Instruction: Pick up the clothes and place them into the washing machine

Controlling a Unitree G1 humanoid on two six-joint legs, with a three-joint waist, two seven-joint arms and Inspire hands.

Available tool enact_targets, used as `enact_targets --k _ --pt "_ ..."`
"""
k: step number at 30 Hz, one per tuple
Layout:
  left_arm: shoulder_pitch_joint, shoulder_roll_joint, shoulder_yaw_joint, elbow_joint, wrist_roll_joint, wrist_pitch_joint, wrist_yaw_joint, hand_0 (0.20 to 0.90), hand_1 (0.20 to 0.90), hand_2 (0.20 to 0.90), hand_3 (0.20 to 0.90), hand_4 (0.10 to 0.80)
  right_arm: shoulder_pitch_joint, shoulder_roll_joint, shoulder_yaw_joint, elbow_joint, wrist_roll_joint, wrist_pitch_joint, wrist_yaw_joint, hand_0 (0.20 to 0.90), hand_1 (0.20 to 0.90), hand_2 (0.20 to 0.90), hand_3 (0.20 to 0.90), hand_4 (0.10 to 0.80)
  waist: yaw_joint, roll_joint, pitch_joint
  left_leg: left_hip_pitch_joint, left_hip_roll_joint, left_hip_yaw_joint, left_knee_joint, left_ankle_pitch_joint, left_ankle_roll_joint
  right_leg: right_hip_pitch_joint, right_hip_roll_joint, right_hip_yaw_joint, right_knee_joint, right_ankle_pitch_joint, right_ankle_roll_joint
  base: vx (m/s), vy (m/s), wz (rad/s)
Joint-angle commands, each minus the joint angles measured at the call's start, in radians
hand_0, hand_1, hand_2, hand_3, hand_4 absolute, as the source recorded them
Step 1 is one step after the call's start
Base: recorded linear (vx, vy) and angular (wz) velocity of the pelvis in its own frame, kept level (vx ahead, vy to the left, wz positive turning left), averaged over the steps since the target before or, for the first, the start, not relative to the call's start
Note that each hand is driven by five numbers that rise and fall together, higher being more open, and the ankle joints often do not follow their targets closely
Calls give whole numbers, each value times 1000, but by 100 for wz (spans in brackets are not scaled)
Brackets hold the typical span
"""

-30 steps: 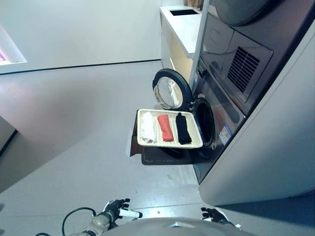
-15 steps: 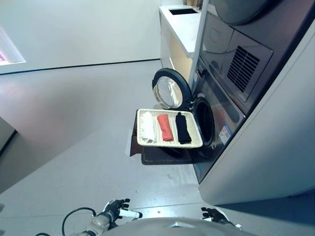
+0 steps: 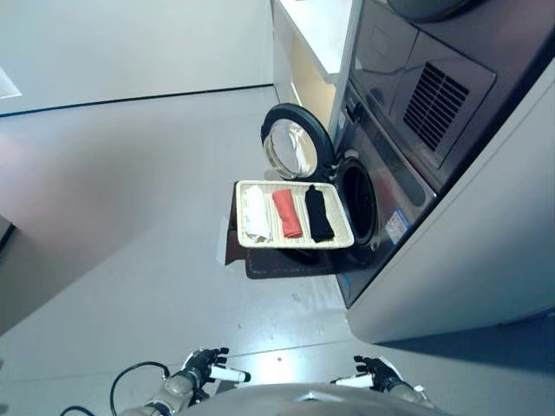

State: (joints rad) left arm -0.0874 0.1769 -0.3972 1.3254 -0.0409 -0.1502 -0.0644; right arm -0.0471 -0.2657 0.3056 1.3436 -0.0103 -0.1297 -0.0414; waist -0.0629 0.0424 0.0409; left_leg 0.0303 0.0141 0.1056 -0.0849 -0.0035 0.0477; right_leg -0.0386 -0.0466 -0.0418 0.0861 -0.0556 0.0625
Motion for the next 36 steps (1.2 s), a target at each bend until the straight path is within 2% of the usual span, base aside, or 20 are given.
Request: enact_targets --k 1,4,7,8,9,11,14,18,20,22,24,25,26,29,32,34,35,36 --pt "-74 30 22 38 -25 -14 10 900 900 900 900 800 -11 -32 16 40 -12 8 -11 900 900 900 900 800 -14 -18 13 42 -74 -45 5 -48 2 -116 -43 -2 278 76 53 89 114 -1" --pt "-86 43 24 28 -18 -17 22 900 900 900 900 800 -7 -30 4 39 4 2 -12 900 900 900 900 800 -29 -12 35 79 -67 -68 2 -61 8 -194 -37 -12 400 102 43 123 76 0" --pt "-85 43 21 30 -16 -21 27 900 900 900 900 800 3 -36 -12 37 11 -1 -14 900 900 900 900 800 -49 -9 45 118 -67 -94 -2 -81 -5 -267 -52 -37 284 129 40 192 -19 23" --pt "-85 40 18 34 -15 -24 28 900 900 900 900 800 6 -37 -17 35 10 -2 -14 900 900 900 900 800 -60 -10 50 136 -67 -108 -2 -94 -10 -279 -64 -39 230 155 48 271 -97 25" --pt "-85 40 16 37 -16 -25 29 900 900 900 900 800 8 -38 -21 35 7 0 -14 900 900 900 900 800 -75 -25 48 155 -82 -123 -2 -111 -16 -311 -81 -34 123 202 61 296 -101 30" --pt "-86 41 18 47 -22 -29 31 900 900 900 900 800 18 -39 -27 34 -2 3 -16 900 900 900 900 800 -99 -33 54 196 -77 -140 -2 -140 -29 -331 -93 -40 -13 265 82 302 -94 42" --pt "-78 38 34 54 -35 -31 30 900 900 900 900 800 40 -30 -39 38 -26 14 -14 900 900 900 900 800 -108 -34 52 248 -59 -150 -2 -176 -46 -353 -95 -119 -139 321 102 264 -101 22" --pt "-60 30 40 63 -30 -27 23 900 900 900 900 800 68 -28 -55 31 -28 15 -9 900 900 900 900 800 -122 -45 18 297 -44 -178 -2 -204 -56 -334 -87 -145 -136 341 87 290 -146 40" --pt "-53 19 39 70 -30 -28 22 900 900 900 900 800 79 -36 -63 39 -21 11 -5 900 900 900 900 800 -133 -32 -13 307 -16 -189 -2 -205 -64 -310 -55 -108 -149 337 70 312 -194 71" --pt "-54 14 44 69 -45 -28 25 900 900 900 900 800 72 -47 -71 49 -12 8 -3 900 900 900 900 800 -137 -10 -27 310 5 -214 10 -174 -72 -302 -24 -77 -130 334 56 260 -175 70" --pt "-59 14 38 66 -43 -28 25 900 900 900 900 800 57 -57 -68 47 -6 4 0 900 900 900 900 800 -140 6 -43 301 27 -226 63 -123 -90 -305 6 -63 -99 312 30 235 -162 26" --pt "-59 14 38 66 -43 -28 26 900 900 900 900 800 57 -57 -68 47 -6 4 0 900 900 900 900 800 -140 7 -43 301 28 -226 63 -124 -91 -306 7 -63 -98 311 29 264 -171 -31" --pt "-62 12 34 58 -47 -29 27 900 900 900 900 800 50 -67 -65 46 -2 0 1 900 900 900 900 800 -140 19 -54 279 46 -227 138 -53 -117 -280 33 -61 -92 281 8 260 -177 -25" --pt "-85 4 18 14 -59 -34 35 900 900 900 900 800 29 -80 -44 27 7 -4 0 900 900 900 900 800 -134 25 -63 209 47 -220 329 83 -159 -202 67 -53 -118 230 -32 302 -220 -10" --pt "-107 -7 4 -37 -76 -41 40 900 900 900 900 800 12 -87 -18 6 6 -4 -6 900 900 900 900 800 -107 -14 -34 96 1 -234 616 162 -159 -110 66 -18 -140 192 -67 253 -218 -19" --pt "-109 -13 0 -60 -91 -46 39 900 900 900 900 800 7 -85 -1 -2 9 -4 -13 900 900 900 900 800 -84 -48 -16 28 -31 -225 772 177 -146 -64 54 4 -143 176 -83 223 -220 -19" --pt "-106 -13 3 -83 -106 -46 38 900 900 900 900 800 7 -84 10 -6 11 -4 -15 900 900 900 900 800 -71 -62 -6 -2 -38 -216 835 175 -136 -48 52 14 -142 169 -91 191 -207 -33" --pt "-103 -11 1 -84 -106 -48 39 900 900 900 900 800 7 -80 16 -9 13 -3 -19 900 900 900 900 800 -65 -73 -1 -40 -20 -194 850 178 -128 -33 51 19 -142 161 -97 120 -128 -34"
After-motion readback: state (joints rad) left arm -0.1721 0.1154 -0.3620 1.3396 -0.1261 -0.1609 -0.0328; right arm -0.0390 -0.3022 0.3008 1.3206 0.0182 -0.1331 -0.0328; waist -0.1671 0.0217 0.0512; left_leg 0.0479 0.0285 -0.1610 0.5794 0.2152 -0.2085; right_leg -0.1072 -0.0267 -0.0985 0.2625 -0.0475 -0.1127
